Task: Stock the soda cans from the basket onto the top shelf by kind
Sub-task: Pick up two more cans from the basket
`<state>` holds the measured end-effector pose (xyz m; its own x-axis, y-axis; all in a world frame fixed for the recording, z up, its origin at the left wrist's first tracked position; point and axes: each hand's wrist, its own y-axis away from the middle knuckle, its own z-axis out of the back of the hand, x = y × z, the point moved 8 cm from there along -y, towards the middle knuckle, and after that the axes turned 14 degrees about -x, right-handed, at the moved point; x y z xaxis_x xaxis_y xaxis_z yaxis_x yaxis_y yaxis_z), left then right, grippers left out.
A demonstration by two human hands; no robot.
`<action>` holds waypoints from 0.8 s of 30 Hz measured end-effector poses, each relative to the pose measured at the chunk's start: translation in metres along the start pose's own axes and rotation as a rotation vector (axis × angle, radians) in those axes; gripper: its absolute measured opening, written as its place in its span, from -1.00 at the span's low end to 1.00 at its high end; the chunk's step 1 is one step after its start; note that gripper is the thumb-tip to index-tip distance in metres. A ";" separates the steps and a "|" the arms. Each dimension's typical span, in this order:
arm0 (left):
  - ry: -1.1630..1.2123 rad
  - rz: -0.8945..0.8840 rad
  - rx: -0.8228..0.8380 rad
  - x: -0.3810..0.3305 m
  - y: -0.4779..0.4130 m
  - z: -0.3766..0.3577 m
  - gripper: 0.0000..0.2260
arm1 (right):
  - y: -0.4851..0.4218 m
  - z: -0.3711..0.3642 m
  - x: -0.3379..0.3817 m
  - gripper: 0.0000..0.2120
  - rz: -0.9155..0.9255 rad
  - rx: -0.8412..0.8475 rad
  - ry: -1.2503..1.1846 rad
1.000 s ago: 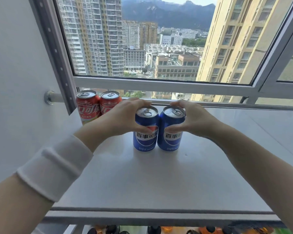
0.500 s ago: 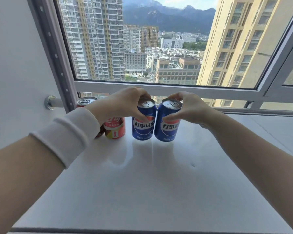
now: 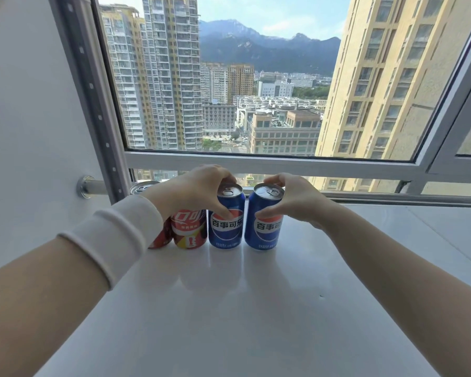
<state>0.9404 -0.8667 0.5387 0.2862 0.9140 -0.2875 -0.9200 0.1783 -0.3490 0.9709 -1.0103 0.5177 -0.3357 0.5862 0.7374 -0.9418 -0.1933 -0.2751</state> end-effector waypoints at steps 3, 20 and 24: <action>0.009 0.015 -0.002 0.003 -0.001 0.001 -0.39 | -0.003 -0.002 0.001 -0.25 -0.008 0.000 -0.001; -0.050 0.007 0.063 0.003 -0.004 -0.002 -0.38 | -0.005 -0.007 0.003 -0.26 0.008 0.014 0.020; -0.067 0.009 0.059 0.004 -0.003 -0.003 -0.38 | -0.003 -0.007 0.005 -0.27 0.050 -0.013 0.050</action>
<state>0.9456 -0.8645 0.5358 0.2616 0.9375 -0.2294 -0.9371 0.1897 -0.2931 0.9724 -1.0010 0.5179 -0.3805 0.6146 0.6910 -0.9235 -0.2135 -0.3186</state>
